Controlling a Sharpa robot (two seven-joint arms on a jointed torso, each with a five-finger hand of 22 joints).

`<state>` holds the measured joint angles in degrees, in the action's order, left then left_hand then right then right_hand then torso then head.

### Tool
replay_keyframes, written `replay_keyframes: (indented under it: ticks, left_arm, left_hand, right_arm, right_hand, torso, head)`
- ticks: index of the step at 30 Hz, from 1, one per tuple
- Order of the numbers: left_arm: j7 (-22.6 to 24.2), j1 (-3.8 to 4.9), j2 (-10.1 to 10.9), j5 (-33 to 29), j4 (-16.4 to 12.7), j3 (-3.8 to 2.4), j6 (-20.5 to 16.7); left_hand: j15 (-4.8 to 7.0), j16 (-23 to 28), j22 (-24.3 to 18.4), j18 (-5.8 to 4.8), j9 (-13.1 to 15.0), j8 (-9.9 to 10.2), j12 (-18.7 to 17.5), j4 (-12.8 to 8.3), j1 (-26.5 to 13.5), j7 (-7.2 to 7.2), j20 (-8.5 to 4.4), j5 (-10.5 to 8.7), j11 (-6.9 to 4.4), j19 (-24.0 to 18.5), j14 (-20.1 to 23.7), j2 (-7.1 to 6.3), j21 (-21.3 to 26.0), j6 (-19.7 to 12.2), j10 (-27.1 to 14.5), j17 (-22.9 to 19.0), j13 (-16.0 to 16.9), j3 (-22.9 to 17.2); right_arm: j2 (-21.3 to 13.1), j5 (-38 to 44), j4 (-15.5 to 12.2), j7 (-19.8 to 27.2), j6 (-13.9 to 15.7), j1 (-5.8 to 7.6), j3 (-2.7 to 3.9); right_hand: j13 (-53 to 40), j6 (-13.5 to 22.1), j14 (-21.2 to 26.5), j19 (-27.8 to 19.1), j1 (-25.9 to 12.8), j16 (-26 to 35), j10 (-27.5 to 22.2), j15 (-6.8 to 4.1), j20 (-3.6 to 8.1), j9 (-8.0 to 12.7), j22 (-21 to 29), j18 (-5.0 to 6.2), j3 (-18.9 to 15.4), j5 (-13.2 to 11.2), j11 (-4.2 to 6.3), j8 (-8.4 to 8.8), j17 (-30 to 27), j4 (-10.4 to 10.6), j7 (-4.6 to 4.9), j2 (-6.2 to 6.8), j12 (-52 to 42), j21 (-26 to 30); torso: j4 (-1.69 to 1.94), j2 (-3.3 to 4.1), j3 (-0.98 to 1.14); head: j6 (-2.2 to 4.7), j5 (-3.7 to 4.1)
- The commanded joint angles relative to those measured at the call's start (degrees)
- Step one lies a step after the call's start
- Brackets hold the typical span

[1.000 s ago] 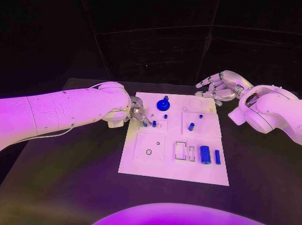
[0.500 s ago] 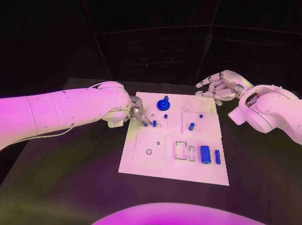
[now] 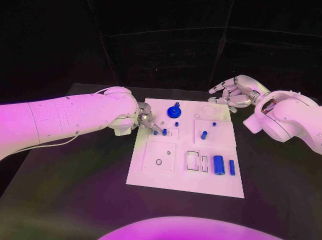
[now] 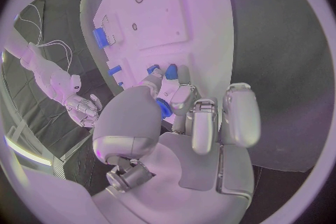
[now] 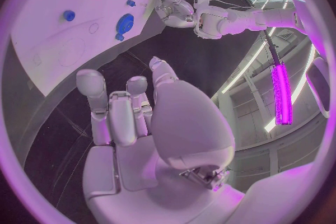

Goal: Assemble the parts on the task board

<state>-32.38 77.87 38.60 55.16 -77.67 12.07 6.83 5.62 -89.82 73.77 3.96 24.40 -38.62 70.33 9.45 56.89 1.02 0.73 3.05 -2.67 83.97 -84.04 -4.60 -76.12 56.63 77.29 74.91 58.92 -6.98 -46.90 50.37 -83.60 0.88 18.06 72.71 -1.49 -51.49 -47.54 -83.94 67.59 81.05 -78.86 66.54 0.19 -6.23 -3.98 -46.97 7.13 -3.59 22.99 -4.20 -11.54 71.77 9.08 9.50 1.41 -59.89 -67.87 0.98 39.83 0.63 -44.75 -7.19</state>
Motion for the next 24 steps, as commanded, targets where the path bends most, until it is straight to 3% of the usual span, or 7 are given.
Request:
replay_keyframes:
  ticks: [1, 12, 18, 20, 21, 23, 24]
  left_arm:
    - [1.6, 0.06, 0.6, -0.1, -0.3, -0.03, -3.5]
    - [6.4, 0.1, 3.3, -2.7, -2.3, -0.15, -12.4]
    - [12.5, 0.18, 4.1, -5.4, -2.8, -0.17, -15.7]
    - [18.9, 0.21, 3.7, -8.1, -2.4, -0.15, -17.0]
    - [20.8, 0.22, 3.5, -8.7, -2.3, -0.14, -17.5]
    - [26.3, 0.22, 2.8, -10.0, -1.9, -0.08, -18.7]
    - [29.8, 0.2, 2.1, -10.0, -1.5, 0.11, -19.3]
  left_hand:
    - [0.48, -0.2, 0.0, -0.13, -0.1, 0.3, -0.2, 0.8, 0.2, 0.05, -0.52, -0.29, -0.15, 0.9, -6.0, -0.6, 0.0, 0.4, 0.4, 15.1, -0.2, 1.5]
    - [-0.15, -0.2, -5.2, 1.01, -0.5, 0.7, -6.3, 1.4, 4.1, 1.08, -0.07, 0.07, 0.71, -1.1, -6.0, 0.81, 5.0, -2.3, -4.4, 15.1, -8.4, 4.5]
    - [-1.01, 1.8, -14.1, 2.86, -0.6, 0.7, -12.2, 1.3, 7.8, 2.15, 0.77, 2.86, 1.69, -4.8, -5.0, 1.96, 13.8, -4.8, -9.5, 11.7, -16.4, 5.8]
    - [-2.1, 6.6, -23.8, 4.63, -1.2, 1.4, -17.2, 0.9, 10.1, 3.41, 1.52, 2.9, 2.78, -9.7, -2.1, 2.94, 23.8, -7.3, -15.1, 4.4, -22.3, 5.4]
    - [-2.79, 9.8, -30.0, 5.7, -1.6, 1.9, -18.2, 0.5, 11.7, 4.27, 1.98, 2.95, 3.34, -13.1, 0.0, 3.73, 30.3, -8.8, -17.2, -0.2, -22.8, 4.8]
    - [-4.51, 20.1, -33.9, 6.0, -3.0, 3.7, -21.8, -1.7, 16.5, 5.85, 3.0, 2.96, 5.24, -17.7, 8.0, 4.44, 35.9, -12.4, -23.6, -13.1, -24.8, 2.8]
    - [-6.01, 33.5, -36.4, 4.92, -5.0, 5.9, -26.2, -3.6, 20.5, 7.65, 5.13, 2.68, 7.79, -22.1, 20.3, 4.01, 40.4, -13.6, -28.8, -28.6, -28.0, 1.1]
  right_arm:
    - [0.1, 0.1, 0.0, 0.2, -0.2, 0.11, 0.04]
    - [0.2, 0.1, 0.2, 0.2, -0.1, 0.1, 0.04]
    - [0.3, 0.1, 0.4, 0.1, 0.0, 0.1, 0.04]
    - [0.3, 0.2, 0.4, 0.1, 0.0, 0.1, 0.04]
    - [0.3, 0.2, 0.5, 0.1, 0.0, 0.1, 0.04]
    - [0.3, 0.4, 0.5, 0.1, 0.1, 0.09, 0.04]
    - [0.4, 0.6, 0.5, 0.1, 0.1, 0.09, 0.04]
  right_hand:
    - [0.1, 0.3, -2.1, 0.0, -0.4, 0.4, 0.0, -0.38, 0.23, 0.1, 0.1, 0.81, 0.0, 0.2, -0.1, -0.26, -0.1, 0.3, 0.02, -0.07, -0.1, 0.4]
    - [0.0, 0.3, -2.1, 0.0, -0.4, 0.4, 0.0, -0.38, 0.23, 0.1, 0.1, 0.81, 0.0, 0.2, -0.1, -0.27, -0.1, 0.3, 0.02, -0.06, -0.1, 0.4]
    - [0.1, 0.3, -2.1, 0.0, -0.3, 0.4, -0.1, -0.38, 0.23, 0.1, 0.1, 0.81, 0.1, 0.3, -0.09, -0.27, -0.1, 0.2, 0.02, -0.06, -0.1, 0.4]
    - [0.1, 0.3, -2.1, 0.0, -0.3, 0.4, -0.1, -0.38, 0.23, 0.1, 0.1, 0.81, 0.1, 0.3, -0.09, -0.27, -0.1, 0.2, 0.02, -0.06, -0.1, 0.4]
    - [0.1, 0.3, -2.1, 0.0, -0.3, 0.4, -0.1, -0.38, 0.23, 0.1, 0.1, 0.81, 0.1, 0.3, -0.09, -0.27, -0.1, 0.2, 0.02, -0.06, -0.1, 0.4]
    - [0.1, 0.3, -2.1, 0.0, -0.3, 0.4, -0.1, -0.38, 0.23, 0.1, 0.1, 0.81, 0.1, 0.3, -0.09, -0.27, -0.1, 0.2, 0.02, -0.06, -0.1, 0.4]
    - [0.1, 0.3, -2.1, 0.0, -0.3, 0.4, -0.1, -0.38, 0.23, 0.1, 0.1, 0.81, 0.1, 0.3, -0.09, -0.27, -0.1, 0.2, 0.02, -0.06, -0.1, 0.4]
  torso:
    - [0.02, 0.01, -0.06]
    - [0.03, 0.05, 0.01]
    - [-0.02, 0.01, -0.06]
    - [0.05, 0.01, 0.01]
    - [0.05, 0.0, 0.04]
    - [0.04, -0.01, 0.06]
    - [0.0, 0.03, 0.03]
  head:
    - [0.02, 0.09]
    - [-0.04, 0.03]
    - [0.04, 0.16]
    - [0.18, 0.31]
    - [0.19, 0.34]
    - [0.3, 0.38]
    - [0.41, 0.57]
